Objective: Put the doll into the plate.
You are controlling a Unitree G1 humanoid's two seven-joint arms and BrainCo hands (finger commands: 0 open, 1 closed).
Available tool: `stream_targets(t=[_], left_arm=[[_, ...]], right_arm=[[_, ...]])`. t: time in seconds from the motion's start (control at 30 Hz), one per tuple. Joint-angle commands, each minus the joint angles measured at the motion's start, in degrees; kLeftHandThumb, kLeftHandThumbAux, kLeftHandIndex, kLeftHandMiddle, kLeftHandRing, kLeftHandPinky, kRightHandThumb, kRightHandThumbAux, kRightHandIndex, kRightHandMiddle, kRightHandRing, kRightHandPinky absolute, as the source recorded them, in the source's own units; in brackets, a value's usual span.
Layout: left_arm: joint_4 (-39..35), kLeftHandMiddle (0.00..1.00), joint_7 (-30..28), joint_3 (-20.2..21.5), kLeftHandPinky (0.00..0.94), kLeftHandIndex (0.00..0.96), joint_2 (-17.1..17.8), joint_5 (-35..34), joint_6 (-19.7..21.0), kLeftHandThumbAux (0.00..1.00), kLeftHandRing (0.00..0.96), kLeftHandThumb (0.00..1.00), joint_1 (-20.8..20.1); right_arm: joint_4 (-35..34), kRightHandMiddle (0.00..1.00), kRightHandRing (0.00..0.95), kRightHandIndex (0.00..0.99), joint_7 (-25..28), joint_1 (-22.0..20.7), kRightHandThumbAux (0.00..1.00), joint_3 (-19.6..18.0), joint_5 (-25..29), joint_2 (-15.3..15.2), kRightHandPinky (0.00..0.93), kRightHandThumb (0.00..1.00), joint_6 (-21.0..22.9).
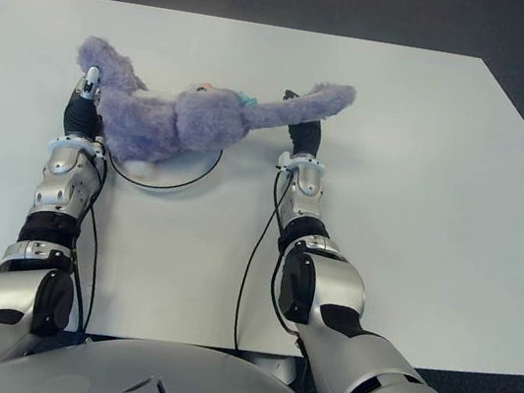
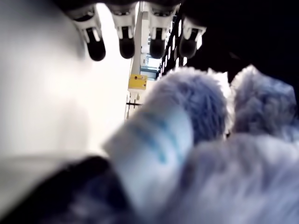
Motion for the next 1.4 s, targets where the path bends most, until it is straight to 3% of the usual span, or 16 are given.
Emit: stream_targets(t=[0.03,0.13,0.37,0.57,0.63,0.67,0.9,1.07,1.2,1.4], left_arm=[[8.10,0.000,-2.70,-0.79,0.000,0.000,-4.54,-1.89,1.68,0.356,0.000,0.000,3.83],[9.54,0.000,-3.48,-0.95,0.000,0.000,-4.96,-1.80,-0.89,0.358,0.000,0.000,4.39],[19.58,0.039,-7.08,-0.55,0.000,0.000,-6.22,-1.17,-13.70,0.365,0.000,0.000,5.57],[23.49,0.050,-8.62,-0.52,0.000,0.000,-7.22,-0.75,-20.73,0.374,0.006,0.000,6.11],[24.49,0.049,-8.78,-0.45,0.000,0.000,-7.65,-0.60,-22.78,0.379,0.007,0.000,6.53],[24.91,0.048,-8.80,-0.42,0.000,0.000,-7.85,-0.55,-23.68,0.387,0.007,0.000,6.74],[27.19,0.049,-8.44,0.48,0.000,0.000,-10.74,-1.42,-30.63,0.432,0.011,0.000,10.19],[29.61,0.054,-9.46,2.37,0.008,0.000,-12.52,-3.54,-32.27,0.453,0.019,0.000,10.64],[32.82,0.054,-12.59,6.32,0.009,0.000,-13.81,-7.39,-30.00,0.452,0.026,0.000,9.78],[35.05,0.061,-14.82,8.67,0.019,0.003,-13.51,-8.05,-28.34,0.444,0.033,0.000,9.20]], right_arm=[[7.28,0.219,0.176,0.397,-0.86,13.32,0.741,-1.20,0.99,4.95,0.165,0.685,3.86],[7.30,0.204,0.167,0.396,-1.01,13.34,0.742,-0.85,0.63,4.85,0.160,0.680,4.04],[7.43,0.182,0.155,0.395,-1.13,13.47,0.744,0.71,-1.06,4.35,0.164,0.674,4.40],[7.43,0.166,0.149,0.395,-1.09,13.77,0.745,1.50,-2.05,4.02,0.163,0.672,4.08],[7.44,0.152,0.137,0.167,-1.10,13.84,0.877,1.69,-2.17,3.94,0.150,0.227,4.08],[7.43,0.149,0.135,0.139,-1.11,13.88,0.898,1.79,-2.20,3.90,0.151,0.162,4.08],[7.34,0.155,0.139,0.137,-1.07,14.13,0.937,2.05,-1.78,3.83,0.157,0.151,3.46],[7.30,0.157,0.144,0.141,-1.01,14.16,0.939,1.78,-1.37,3.85,0.162,0.175,3.17],[7.27,0.161,0.150,0.148,-1.25,14.19,0.931,1.52,-1.10,3.94,0.170,0.193,2.93],[7.31,0.164,0.147,0.146,-1.36,14.25,0.933,2.04,-1.59,3.70,0.163,0.210,3.49]])
